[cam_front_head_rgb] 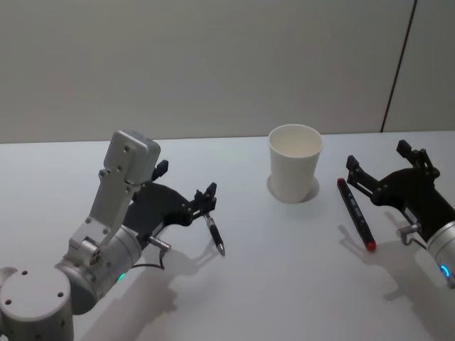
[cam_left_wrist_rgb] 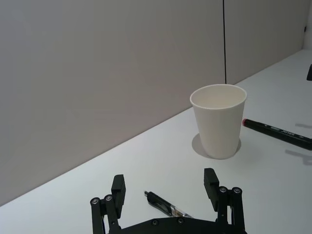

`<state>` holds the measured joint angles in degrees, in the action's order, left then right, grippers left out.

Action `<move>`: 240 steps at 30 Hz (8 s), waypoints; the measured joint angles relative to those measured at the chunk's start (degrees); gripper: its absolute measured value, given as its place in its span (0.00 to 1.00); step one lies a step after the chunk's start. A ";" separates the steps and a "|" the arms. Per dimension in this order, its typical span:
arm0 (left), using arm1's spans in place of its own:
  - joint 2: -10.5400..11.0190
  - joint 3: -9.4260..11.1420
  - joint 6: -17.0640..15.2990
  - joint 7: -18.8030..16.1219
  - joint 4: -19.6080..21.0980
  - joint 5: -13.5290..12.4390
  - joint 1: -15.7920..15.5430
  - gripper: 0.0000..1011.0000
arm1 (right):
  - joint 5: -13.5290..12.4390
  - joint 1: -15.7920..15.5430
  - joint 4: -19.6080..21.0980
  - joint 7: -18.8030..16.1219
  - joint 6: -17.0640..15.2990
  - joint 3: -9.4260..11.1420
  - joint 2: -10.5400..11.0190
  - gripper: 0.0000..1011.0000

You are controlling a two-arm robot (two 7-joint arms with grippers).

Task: Place the pen into the pen holder.

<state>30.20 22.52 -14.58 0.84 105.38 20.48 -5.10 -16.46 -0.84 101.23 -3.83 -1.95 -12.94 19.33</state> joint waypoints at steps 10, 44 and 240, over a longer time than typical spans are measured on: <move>-1.01 0.43 -3.97 -1.92 0.81 1.55 1.14 0.99 | 0.00 0.00 0.00 0.00 0.00 0.00 0.00 1.00; -9.55 1.70 -9.30 -8.59 -7.38 1.04 -1.95 0.99 | 0.00 0.00 0.00 0.00 0.00 0.00 0.00 1.00; -5.23 -7.17 0.38 18.04 -5.04 7.45 0.44 0.12 | 0.00 0.00 0.00 0.00 0.00 0.00 0.00 1.00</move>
<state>24.97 15.36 -14.20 18.89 100.34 27.93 -4.66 -16.46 -0.84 101.23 -3.83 -1.95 -12.94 19.33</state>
